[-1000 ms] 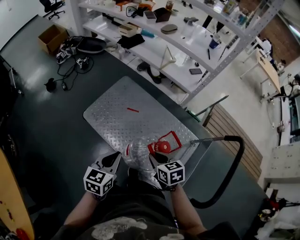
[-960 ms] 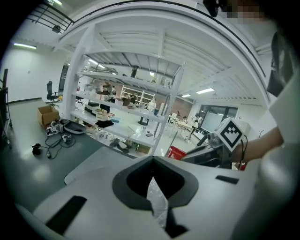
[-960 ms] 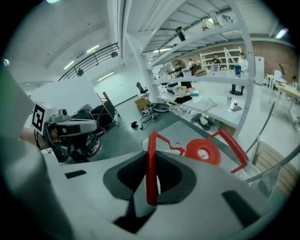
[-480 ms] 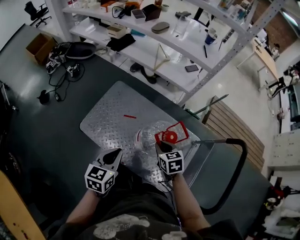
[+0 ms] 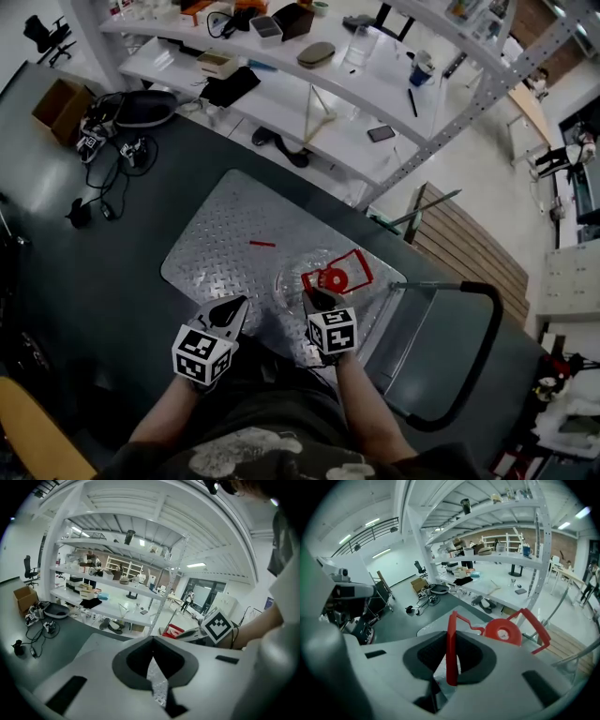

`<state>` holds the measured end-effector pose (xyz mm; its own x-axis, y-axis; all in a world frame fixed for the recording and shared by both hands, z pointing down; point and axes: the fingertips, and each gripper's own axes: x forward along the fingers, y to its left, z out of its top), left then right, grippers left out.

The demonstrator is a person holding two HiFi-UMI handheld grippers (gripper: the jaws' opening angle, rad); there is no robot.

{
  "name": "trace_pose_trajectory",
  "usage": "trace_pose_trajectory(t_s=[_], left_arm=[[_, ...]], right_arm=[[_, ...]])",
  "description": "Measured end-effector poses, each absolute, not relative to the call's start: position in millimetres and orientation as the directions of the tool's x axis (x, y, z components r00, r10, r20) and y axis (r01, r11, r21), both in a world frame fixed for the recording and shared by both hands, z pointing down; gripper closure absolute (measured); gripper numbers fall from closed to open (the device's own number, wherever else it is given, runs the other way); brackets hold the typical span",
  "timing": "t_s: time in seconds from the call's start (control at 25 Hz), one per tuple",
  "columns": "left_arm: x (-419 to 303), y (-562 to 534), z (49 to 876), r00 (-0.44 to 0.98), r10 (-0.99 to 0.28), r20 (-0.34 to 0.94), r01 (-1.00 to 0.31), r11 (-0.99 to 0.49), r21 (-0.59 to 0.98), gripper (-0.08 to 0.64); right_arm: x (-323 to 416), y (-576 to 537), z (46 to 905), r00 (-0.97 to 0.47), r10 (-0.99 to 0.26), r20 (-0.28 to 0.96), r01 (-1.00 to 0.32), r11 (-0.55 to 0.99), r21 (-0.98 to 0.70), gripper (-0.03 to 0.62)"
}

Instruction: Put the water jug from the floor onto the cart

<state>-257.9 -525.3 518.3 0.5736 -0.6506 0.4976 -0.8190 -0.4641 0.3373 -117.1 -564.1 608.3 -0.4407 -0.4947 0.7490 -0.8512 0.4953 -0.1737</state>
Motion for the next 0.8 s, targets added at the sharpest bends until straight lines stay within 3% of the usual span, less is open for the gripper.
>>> trace_pose_trajectory(t_s=[0.6,0.8], left_arm=[[-273,-538,520,0.670,-0.569,0.476,-0.737,-0.587,0.336,0.554],[-270,-538,524,0.691,-0.545,0.475,-0.717,-0.604,0.348,0.554]], right_arm=[[-162,-542,623,-0.474,-0.450,0.757,-0.844,0.478,-0.244,0.558],[-163,-540,611,-0.499,-0.484,0.719,-0.846,0.454,-0.281,0.510]])
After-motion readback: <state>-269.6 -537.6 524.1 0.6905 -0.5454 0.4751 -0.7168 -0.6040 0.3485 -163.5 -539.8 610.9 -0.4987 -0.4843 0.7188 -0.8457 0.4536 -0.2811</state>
